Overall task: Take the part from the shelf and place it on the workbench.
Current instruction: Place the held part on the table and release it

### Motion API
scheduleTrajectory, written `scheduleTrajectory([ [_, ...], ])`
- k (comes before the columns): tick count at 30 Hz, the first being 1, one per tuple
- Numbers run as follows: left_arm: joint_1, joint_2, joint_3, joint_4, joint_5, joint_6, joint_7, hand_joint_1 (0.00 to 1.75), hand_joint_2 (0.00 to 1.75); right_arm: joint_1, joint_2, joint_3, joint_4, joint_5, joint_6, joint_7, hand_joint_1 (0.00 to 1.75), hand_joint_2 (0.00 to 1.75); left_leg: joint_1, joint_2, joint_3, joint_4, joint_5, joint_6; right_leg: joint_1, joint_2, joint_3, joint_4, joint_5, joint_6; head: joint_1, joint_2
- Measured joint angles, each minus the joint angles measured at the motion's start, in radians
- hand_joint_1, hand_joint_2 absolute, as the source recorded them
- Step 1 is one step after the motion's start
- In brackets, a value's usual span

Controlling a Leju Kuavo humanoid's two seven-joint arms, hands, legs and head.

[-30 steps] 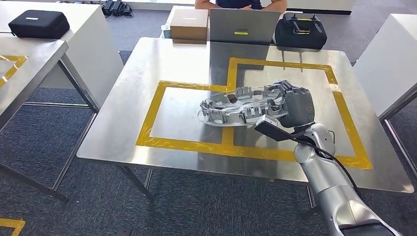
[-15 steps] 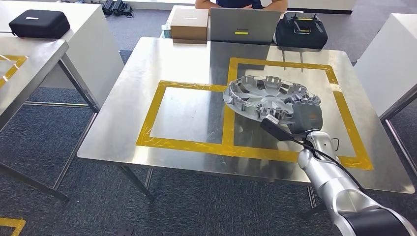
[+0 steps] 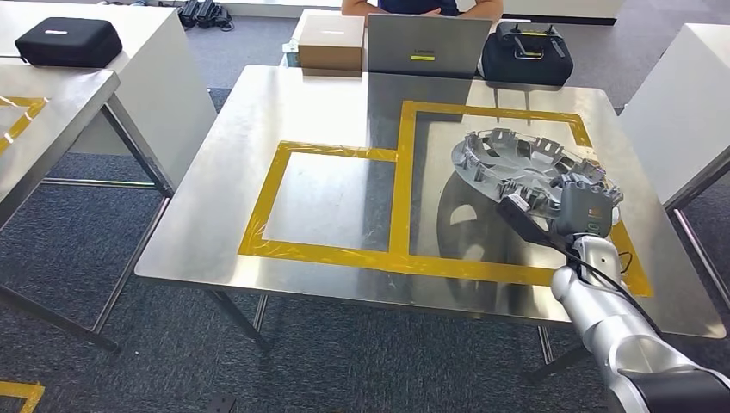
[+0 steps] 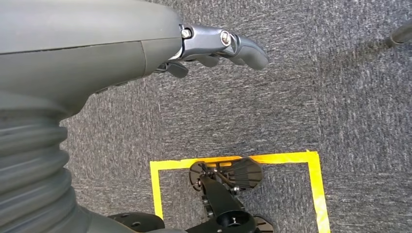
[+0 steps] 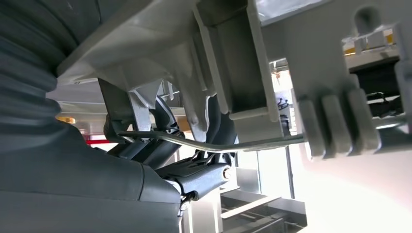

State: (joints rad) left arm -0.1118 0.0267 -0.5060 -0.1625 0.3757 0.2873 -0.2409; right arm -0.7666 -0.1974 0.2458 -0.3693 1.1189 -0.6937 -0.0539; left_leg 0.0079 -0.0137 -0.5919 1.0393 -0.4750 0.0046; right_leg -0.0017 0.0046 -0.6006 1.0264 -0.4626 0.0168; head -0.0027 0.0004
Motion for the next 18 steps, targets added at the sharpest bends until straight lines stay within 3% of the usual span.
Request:
scheduleTrajectory([
  [18,-0.014,0.000,-0.016,-0.002,-0.010,0.008,0.003,0.00,1.75,0.013,-0.016,-0.060,0.005,0.029,-0.003,-0.080,1.75,1.75,0.000,0.000,0.000,0.000,0.000,0.000,0.000,0.000,0.000,0.000,0.000,0.000,0.000,0.000],
])
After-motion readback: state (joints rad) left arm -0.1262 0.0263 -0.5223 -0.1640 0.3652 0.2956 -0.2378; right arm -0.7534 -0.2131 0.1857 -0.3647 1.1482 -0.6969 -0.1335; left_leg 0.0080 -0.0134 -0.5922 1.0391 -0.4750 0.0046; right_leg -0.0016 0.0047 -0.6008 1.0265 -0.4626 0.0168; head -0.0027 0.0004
